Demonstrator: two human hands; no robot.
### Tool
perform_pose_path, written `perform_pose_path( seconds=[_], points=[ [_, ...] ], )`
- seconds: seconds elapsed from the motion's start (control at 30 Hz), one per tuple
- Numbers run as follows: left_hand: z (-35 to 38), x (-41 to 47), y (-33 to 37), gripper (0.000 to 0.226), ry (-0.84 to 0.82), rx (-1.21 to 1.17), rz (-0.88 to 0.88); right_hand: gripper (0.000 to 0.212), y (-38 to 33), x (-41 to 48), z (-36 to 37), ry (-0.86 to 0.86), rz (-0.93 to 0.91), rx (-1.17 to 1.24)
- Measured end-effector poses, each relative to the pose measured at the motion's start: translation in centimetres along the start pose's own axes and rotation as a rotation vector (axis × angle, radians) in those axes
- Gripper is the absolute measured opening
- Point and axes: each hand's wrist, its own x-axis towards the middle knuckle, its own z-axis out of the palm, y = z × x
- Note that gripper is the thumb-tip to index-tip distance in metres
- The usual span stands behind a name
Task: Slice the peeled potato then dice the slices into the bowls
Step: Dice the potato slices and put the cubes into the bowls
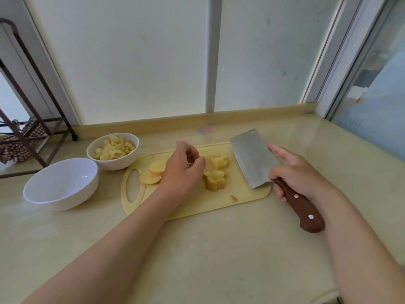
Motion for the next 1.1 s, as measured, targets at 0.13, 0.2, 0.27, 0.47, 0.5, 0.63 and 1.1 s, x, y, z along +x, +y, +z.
perform_pose_path(
  seconds=[0.13, 0.2, 0.27, 0.47, 0.5, 0.63, 1.1],
  points=[
    [0.1, -0.4, -0.1, 0.043, -0.227, 0.255, 0.061, 0.076, 0.0, 0.0, 0.4, 0.003, 0.005, -0.016],
    [0.3, -0.7, 0.2, 0.06, -0.306, 0.422, 0.097, 0.075, 0.1, 0.2, 0.5, -0.016, 0.017, -0.021],
    [0.7, -0.9, 0.4, 0.068, -0.351, 0.579, 0.134, 0.075, 0.3, 0.3, 0.6, -0.064, 0.029, -0.041],
    [1.9, -1.2, -0.1, 0.079, -0.4, 0.866, 0.146, 0.076, 0.3, 0.5, 0.8, -0.188, 0.016, -0.137],
    [2.1, -1.1, -0.2, 0.08, -0.393, 0.865, 0.133, 0.075, 0.3, 0.6, 0.8, -0.202, 0.013, -0.151],
    [2.5, -0.4, -0.3, 0.081, -0.357, 0.81, 0.106, 0.07, 0.1, 0.2, 1.0, -0.214, 0.014, -0.167],
    [4.4, -0.1, 1.3, 0.055, -0.297, 0.596, -0.043, 0.051, -0.5, -5.0, 4.6, 0.089, 0.073, -0.65]
  ],
)
